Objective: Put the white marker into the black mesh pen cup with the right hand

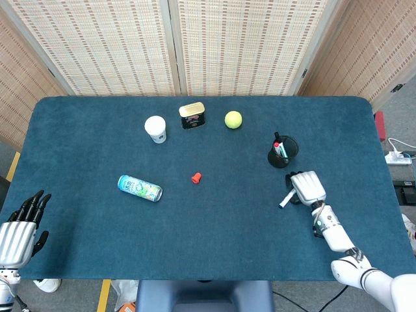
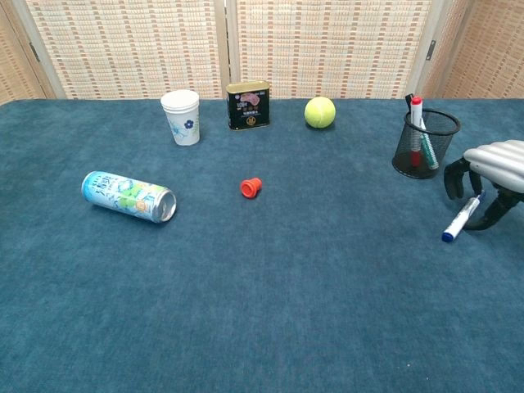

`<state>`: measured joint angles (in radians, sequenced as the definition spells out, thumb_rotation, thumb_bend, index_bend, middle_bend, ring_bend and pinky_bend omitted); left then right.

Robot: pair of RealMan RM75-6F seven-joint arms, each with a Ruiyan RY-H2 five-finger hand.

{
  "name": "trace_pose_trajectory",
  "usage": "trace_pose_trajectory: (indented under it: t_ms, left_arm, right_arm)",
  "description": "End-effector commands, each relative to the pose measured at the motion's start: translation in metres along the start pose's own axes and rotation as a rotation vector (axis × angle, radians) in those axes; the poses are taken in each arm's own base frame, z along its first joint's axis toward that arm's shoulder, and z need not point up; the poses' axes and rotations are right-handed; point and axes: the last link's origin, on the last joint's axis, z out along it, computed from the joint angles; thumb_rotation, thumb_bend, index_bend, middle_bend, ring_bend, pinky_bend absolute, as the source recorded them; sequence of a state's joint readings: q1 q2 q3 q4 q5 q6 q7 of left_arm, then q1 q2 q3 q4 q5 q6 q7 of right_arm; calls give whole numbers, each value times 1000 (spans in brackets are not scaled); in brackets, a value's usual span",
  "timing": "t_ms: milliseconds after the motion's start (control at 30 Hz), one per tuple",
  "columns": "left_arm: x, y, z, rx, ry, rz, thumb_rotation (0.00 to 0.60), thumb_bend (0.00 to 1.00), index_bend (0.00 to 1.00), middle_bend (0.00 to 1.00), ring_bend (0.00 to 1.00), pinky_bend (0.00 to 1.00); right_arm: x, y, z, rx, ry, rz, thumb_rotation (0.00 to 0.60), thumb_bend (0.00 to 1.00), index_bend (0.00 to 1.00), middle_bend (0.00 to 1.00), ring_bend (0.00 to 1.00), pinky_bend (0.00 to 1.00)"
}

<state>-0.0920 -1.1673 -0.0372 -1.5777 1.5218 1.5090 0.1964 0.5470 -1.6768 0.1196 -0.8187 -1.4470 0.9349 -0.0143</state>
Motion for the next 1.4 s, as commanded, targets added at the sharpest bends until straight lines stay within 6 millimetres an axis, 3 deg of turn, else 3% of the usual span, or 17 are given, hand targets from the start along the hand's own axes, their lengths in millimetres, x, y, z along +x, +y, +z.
trace_pose_trajectory:
  t_ms: [33,233,533,767,1000,1133,1400]
  left_arm:
    - [-1,0,1,-1,-3,-3,600,302,78,21,104,331]
    - [-1,-2,2,6,-13,-8,600,302,79,21,104,331]
    - [5,-3,-1,0,20,-32,600,301,79,20,104,332]
    - [4,-3,0,6,10,-31,600,301,79,21,104,333]
    - [4,-3,0,0,11,-32,600,302,83,21,105,332]
    - [4,-3,0,3,9,-34,600,301,84,21,104,333]
    - [4,-3,0,2,7,-33,600,302,84,21,104,333]
  right_arm:
    - [-3,-9,9,12,-4,13,600,11,534,460,461,648]
    - [-7,-20,12,41,3,20,600,13,590,460,461,648]
    - [-15,-15,11,9,-35,-28,600,26,625,460,419,648]
    - [-16,-14,9,6,-32,-67,600,31,670,478,488,677]
    - [-19,-12,8,-1,-43,-56,600,31,553,480,404,677]
    - [-19,-14,8,2,-32,-74,600,31,625,490,459,727]
    - [-20,-17,7,-6,-11,-83,600,31,808,614,603,868]
